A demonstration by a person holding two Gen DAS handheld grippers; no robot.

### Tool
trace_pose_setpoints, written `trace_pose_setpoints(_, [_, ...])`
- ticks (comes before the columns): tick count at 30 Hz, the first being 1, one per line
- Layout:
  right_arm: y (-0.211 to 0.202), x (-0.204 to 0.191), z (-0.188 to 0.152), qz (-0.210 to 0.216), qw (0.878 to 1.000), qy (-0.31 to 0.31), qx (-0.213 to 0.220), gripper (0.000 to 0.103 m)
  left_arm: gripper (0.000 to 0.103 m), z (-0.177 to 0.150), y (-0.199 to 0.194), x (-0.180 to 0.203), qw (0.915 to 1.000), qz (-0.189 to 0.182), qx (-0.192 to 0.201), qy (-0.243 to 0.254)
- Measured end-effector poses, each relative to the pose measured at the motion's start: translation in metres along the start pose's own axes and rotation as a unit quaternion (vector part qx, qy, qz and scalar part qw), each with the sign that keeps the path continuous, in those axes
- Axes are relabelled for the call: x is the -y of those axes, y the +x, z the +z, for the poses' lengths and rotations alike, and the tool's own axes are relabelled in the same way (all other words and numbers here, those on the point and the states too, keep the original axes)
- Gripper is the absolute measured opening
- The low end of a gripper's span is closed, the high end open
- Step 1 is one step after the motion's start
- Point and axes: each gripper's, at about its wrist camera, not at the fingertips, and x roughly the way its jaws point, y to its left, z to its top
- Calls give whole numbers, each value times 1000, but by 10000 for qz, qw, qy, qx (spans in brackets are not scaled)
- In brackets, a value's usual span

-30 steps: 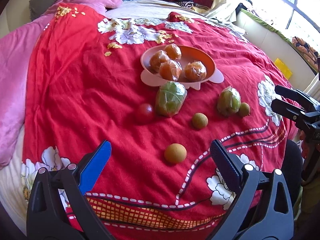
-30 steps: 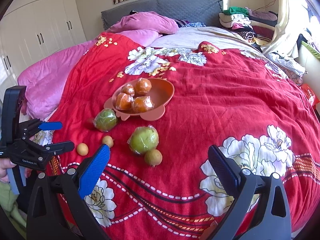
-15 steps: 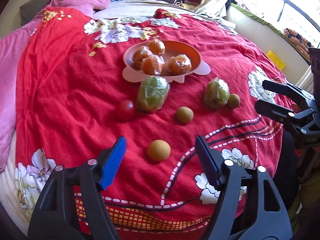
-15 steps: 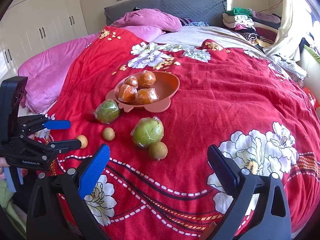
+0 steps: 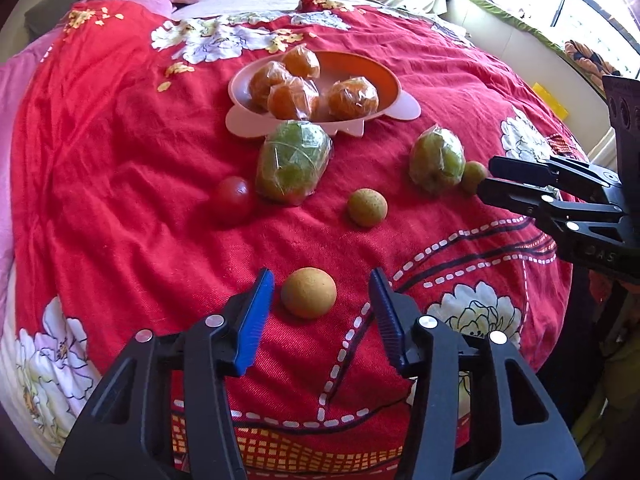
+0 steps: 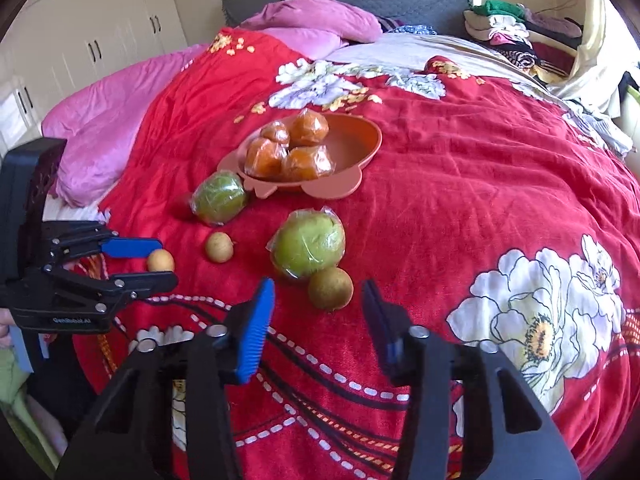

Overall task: Organize fruits
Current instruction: 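Grasp a brown longan with the left gripper while the right gripper grasps another longan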

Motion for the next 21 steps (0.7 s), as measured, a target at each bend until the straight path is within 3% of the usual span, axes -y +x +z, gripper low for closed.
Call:
trace_pose_setpoints(8, [20, 9, -1, 41, 9998, 61, -176, 24, 32, -1, 6, -3, 10000, -18, -69, -44])
trace_pose_setpoints(21, [-2, 13, 2, 284, 9989, 355, 80, 24, 20, -1, 8, -4, 9999, 12, -134, -11])
